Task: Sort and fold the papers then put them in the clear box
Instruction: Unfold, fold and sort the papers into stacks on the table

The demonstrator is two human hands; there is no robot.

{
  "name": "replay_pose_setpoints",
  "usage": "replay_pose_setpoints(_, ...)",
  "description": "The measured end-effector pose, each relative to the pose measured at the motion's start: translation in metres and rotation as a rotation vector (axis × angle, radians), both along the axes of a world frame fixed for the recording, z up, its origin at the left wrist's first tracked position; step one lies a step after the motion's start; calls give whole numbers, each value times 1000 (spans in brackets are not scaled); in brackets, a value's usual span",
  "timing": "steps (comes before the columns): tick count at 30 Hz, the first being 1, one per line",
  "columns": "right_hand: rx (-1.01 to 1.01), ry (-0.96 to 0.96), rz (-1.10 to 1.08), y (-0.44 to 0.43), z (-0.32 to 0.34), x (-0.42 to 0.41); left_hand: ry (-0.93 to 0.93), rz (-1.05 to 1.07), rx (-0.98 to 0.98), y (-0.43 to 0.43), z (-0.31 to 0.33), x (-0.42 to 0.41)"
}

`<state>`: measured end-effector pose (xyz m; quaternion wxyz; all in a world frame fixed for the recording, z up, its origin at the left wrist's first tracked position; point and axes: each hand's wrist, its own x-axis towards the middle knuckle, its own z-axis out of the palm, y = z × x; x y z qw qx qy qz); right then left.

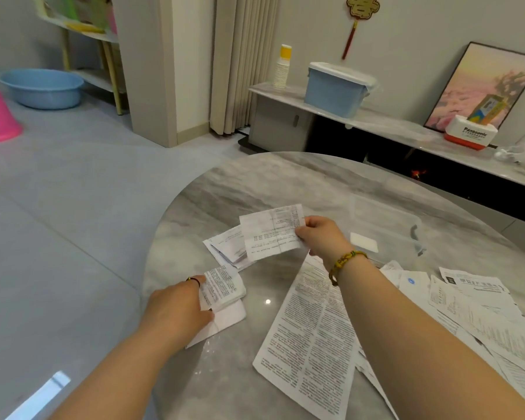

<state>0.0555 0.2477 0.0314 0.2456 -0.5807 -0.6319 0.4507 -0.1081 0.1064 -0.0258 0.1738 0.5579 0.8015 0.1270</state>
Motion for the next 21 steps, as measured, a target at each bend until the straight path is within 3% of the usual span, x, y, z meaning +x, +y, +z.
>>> replay_pose_setpoints(11, 32, -267, 196, 36, -28, -47, 36, -48, 29, 7, -7, -7)
replay_pose_setpoints(17, 210, -515, 218, 30, -45, -46, 78, -49, 68, 6, -8, -10)
replay_pose_setpoints(21, 329, -542, 182, 24, -50, -43, 84, -44, 82, 7, -5, -8)
